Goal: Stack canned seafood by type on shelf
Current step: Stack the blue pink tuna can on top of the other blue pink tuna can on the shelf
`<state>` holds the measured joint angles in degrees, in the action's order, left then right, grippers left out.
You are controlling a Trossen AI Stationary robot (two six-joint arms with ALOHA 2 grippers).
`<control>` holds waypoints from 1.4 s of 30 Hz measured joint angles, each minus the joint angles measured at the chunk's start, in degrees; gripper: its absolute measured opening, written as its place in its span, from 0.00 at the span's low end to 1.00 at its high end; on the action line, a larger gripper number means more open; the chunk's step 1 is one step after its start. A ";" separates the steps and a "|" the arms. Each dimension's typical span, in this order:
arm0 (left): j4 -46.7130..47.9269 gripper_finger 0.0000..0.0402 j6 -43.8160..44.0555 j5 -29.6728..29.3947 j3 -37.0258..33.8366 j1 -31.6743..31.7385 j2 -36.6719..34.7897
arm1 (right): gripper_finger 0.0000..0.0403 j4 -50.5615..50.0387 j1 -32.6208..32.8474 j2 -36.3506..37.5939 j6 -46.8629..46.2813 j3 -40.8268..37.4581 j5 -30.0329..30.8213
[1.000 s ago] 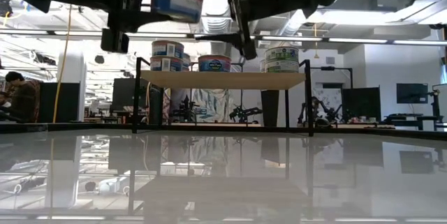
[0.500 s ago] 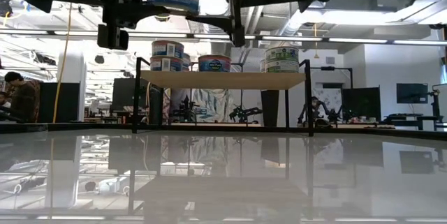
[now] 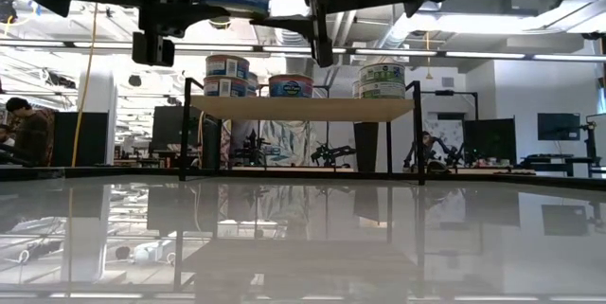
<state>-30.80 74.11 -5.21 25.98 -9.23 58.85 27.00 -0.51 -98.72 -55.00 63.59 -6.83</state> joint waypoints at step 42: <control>14.83 0.73 -13.93 -2.93 0.02 3.83 -15.11 | 0.53 -9.31 -6.54 6.43 -0.43 0.02 -3.76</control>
<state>-15.98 60.18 -8.14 26.00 -5.41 43.74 17.69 -7.06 -92.29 -55.44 63.61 -10.59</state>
